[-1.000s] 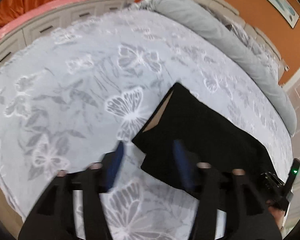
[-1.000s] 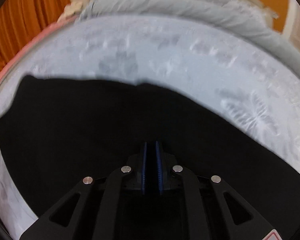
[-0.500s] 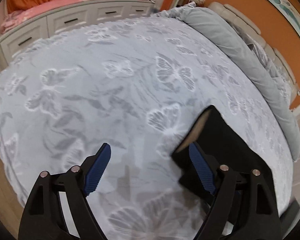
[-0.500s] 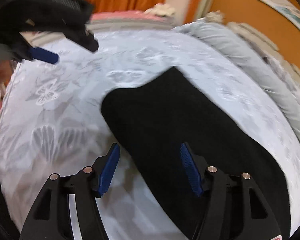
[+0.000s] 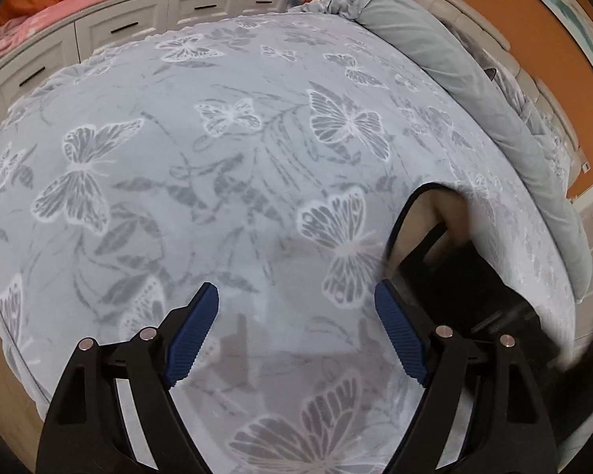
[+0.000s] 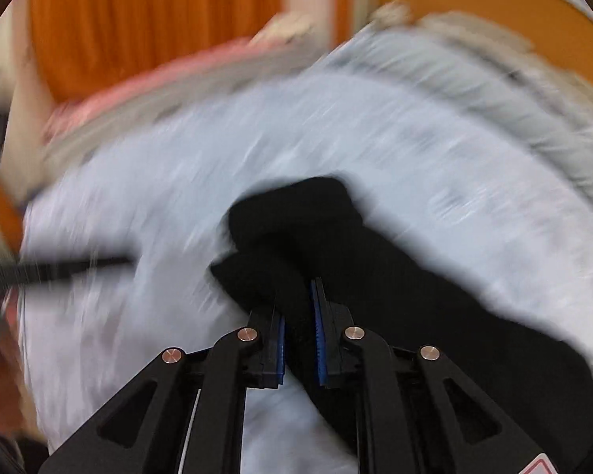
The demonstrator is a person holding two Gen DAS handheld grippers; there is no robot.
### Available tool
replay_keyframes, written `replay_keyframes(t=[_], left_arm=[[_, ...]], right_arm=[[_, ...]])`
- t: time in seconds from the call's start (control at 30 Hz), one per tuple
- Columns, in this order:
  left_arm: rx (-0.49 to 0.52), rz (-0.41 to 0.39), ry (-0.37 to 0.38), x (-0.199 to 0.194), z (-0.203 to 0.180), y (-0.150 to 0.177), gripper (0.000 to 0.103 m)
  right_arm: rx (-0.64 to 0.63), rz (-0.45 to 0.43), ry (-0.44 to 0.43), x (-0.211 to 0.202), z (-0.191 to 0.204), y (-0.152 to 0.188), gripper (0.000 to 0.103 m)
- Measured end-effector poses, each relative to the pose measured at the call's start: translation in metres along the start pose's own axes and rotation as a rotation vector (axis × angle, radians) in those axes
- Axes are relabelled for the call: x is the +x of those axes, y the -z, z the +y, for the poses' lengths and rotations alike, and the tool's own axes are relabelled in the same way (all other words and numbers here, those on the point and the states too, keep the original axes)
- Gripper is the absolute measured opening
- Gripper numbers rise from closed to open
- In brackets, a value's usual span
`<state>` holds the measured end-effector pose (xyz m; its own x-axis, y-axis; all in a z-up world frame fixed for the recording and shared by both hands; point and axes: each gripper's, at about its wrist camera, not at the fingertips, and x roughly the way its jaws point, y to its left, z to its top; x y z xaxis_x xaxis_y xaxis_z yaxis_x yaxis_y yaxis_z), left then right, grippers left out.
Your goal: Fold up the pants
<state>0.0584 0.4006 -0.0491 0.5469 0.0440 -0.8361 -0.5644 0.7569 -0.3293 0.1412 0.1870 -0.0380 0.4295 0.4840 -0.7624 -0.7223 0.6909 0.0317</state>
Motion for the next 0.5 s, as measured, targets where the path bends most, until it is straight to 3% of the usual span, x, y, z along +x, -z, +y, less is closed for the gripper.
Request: replay_keyframes(t=[0.1,0.2,0.4,0.43,0.47,0.5], left_arm=[[-0.029,-0.001,0.004,-0.001,0.009,-0.001,0.079],[-0.053,0.024,0.013,0.004,0.016,0.0,0.079],[-0.078,0.03,0.056,0.003,0.014,0.001,0.079],[-0.072,0.023,0.061,0.001,0.011,0.001,0.079],[-0.064,0.017,0.063,0.0,0.008,0.001,0.079],[-0.056,0.007,0.061,-0.002,0.006,0.001,0.079]], right_arm=[[0.004,0.041,-0.03,0.012,0.003,0.021,0.012],[0.131,0.009,-0.099,0.0,-0.027,0.014,0.009],[0.159,-0.257,0.063,-0.066,-0.037,-0.026,0.01],[0.14,-0.266,0.082,-0.065,-0.031,-0.026,0.012],[0.113,-0.241,0.083,-0.055,-0.022,-0.024,0.017],[0.069,-0.122,0.043,-0.026,-0.006,-0.016,0.023]])
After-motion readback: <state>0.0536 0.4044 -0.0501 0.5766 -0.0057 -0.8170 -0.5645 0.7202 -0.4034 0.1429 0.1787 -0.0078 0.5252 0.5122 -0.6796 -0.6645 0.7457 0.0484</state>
